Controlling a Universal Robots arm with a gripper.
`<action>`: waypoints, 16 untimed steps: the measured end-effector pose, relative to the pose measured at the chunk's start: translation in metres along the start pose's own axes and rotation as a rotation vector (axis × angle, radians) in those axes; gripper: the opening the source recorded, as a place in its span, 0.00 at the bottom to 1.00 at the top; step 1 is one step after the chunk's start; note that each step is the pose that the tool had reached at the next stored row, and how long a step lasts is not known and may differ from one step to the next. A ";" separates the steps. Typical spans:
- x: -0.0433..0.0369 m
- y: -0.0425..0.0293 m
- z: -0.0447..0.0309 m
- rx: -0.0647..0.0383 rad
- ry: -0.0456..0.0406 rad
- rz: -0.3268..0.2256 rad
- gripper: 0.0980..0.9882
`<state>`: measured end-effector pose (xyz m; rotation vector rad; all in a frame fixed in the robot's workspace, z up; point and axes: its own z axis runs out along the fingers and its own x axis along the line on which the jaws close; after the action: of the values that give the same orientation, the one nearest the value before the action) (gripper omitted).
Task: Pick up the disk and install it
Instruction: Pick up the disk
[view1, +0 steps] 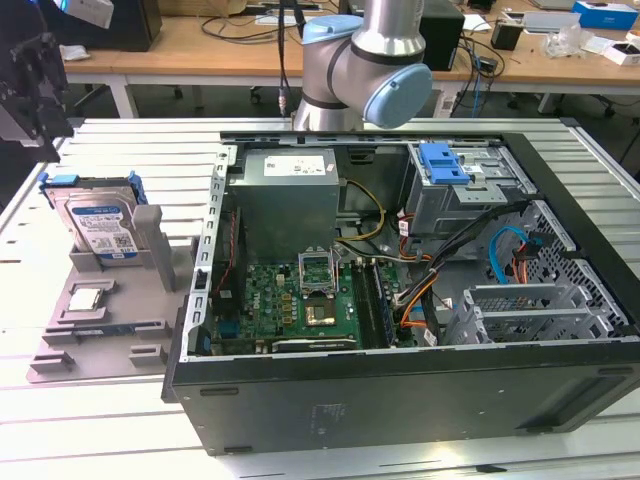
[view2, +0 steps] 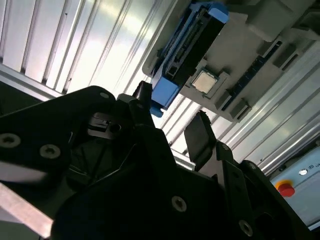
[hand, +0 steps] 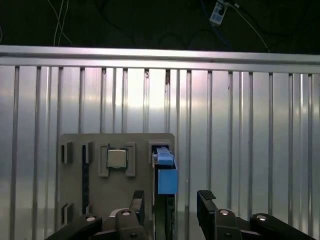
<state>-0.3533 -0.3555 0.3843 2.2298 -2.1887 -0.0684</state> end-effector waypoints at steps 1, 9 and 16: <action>-0.0004 -0.0067 0.0147 -0.001 0.0027 -0.004 0.50; -0.0002 -0.0071 0.0250 -0.001 0.0031 -0.008 0.50; -0.0001 -0.0073 0.0286 -0.001 0.0031 -0.008 0.50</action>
<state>-0.3473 -0.3547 0.3554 2.2368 -2.1778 -0.0661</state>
